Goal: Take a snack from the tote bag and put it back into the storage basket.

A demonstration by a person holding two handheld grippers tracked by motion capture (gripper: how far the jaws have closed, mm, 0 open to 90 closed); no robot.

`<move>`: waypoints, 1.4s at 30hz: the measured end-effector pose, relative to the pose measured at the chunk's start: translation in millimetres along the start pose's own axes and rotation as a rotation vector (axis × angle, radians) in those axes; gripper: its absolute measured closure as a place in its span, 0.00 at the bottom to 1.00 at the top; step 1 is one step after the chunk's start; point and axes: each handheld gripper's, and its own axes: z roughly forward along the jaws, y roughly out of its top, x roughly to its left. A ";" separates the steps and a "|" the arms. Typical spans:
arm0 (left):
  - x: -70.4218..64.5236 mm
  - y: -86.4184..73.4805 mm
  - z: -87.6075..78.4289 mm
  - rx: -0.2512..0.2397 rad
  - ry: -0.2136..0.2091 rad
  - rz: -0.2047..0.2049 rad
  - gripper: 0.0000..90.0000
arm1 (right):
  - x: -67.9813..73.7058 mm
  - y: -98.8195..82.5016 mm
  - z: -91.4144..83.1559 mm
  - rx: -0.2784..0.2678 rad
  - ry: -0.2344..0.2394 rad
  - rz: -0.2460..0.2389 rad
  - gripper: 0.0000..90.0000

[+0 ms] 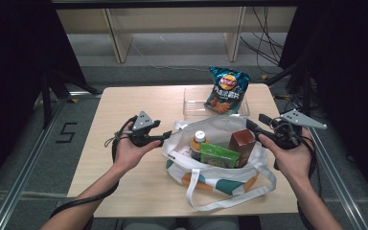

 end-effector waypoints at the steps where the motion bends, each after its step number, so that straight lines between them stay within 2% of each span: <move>1: 0.1 0.4 -0.1 -0.003 -0.002 -0.001 0.42 | 0.8 -0.5 -0.6 -0.001 0.002 0.007 0.48; 4: 0.3 2.1 -0.4 -0.008 0.000 0.003 0.42 | 3.1 -3.0 -2.7 -0.005 0.010 -0.006 0.47; 6: -0.2 2.4 -0.6 -0.007 0.001 0.001 0.42 | 7.7 -5.1 -4.8 0.002 0.021 0.011 0.47; 8: -0.6 2.5 -0.5 -0.008 0.001 0.003 0.42 | 9.7 -6.0 -5.7 -0.002 0.033 -0.020 0.46; 10: -0.7 2.3 -0.4 -0.006 0.003 -0.001 0.42 | 14.8 -7.4 -8.2 0.008 0.033 -0.001 0.46; 12: -0.9 1.9 -0.6 -0.006 0.004 -0.003 0.42 | 15.1 -8.7 -7.5 -0.002 0.038 -0.030 0.45; 14: -1.3 1.6 -1.1 -0.005 0.004 -0.004 0.42 | 17.6 -10.3 -7.1 0.005 0.029 -0.024 0.44; 15: -1.3 1.6 -1.2 -0.006 0.004 -0.005 0.42 | 17.8 -11.3 -6.3 0.009 0.041 -0.030 0.43; 16: -0.8 1.7 -1.3 -0.007 -0.001 -0.004 0.42 | 20.6 -12.0 -6.4 0.021 0.037 -0.007 0.42; 18: -0.6 1.8 -1.9 -0.005 0.005 -0.004 0.42 | 23.5 -13.8 -5.9 0.023 0.034 -0.001 0.41; 21: -0.1 1.8 -1.3 -0.008 0.000 -0.004 0.42 | 26.4 -16.3 -3.4 0.022 0.040 -0.012 0.36; 22: -0.2 1.8 -1.5 -0.007 0.001 -0.004 0.42 | 27.7 -16.9 -3.1 0.029 0.027 -0.010 0.35; 24: -0.5 1.9 -2.0 -0.005 0.004 -0.003 0.42 | 28.2 -18.7 -1.3 0.035 0.028 -0.016 0.33; 25: -0.4 1.9 -2.2 -0.005 0.004 -0.002 0.42 | 27.0 -19.8 0.0 0.024 0.018 -0.041 0.32; 30: -0.4 1.9 -1.7 -0.006 0.004 -0.004 0.42 | 31.3 -24.9 1.7 0.048 0.026 -0.024 0.31; 31: -0.4 1.7 -1.3 -0.008 -0.001 -0.004 0.42 | 30.8 -25.7 2.3 0.049 0.025 -0.033 0.30; 32: -0.6 1.6 -1.1 -0.007 -0.001 -0.004 0.42 | 32.0 -26.2 2.6 0.058 0.017 -0.016 0.30; 34: -0.9 1.5 -1.2 -0.007 -0.002 -0.005 0.42 | 28.3 -27.6 5.1 0.059 0.027 -0.046 0.29; 35: -0.8 1.5 -1.3 -0.007 -0.002 -0.004 0.42 | 29.0 -27.3 4.6 0.066 0.023 -0.028 0.29; 36: -0.5 1.6 -1.4 -0.007 -0.001 -0.003 0.42 | 27.7 -27.9 5.4 0.049 0.017 -0.048 0.29; 38: -0.3 1.7 -1.4 -0.006 -0.001 -0.002 0.42 | 29.0 -27.5 5.0 0.059 0.024 -0.040 0.29; 39: -0.4 1.6 -1.3 -0.007 -0.001 -0.002 0.42 | 28.8 -27.5 4.7 0.063 0.021 -0.060 0.29; 40: -0.8 1.5 -1.2 -0.006 -0.001 -0.004 0.42 | 32.2 -28.5 5.0 0.068 0.020 -0.025 0.28; 42: -1.1 1.6 -1.3 -0.007 -0.002 -0.004 0.42 | 31.6 -30.0 7.1 0.072 0.028 -0.036 0.28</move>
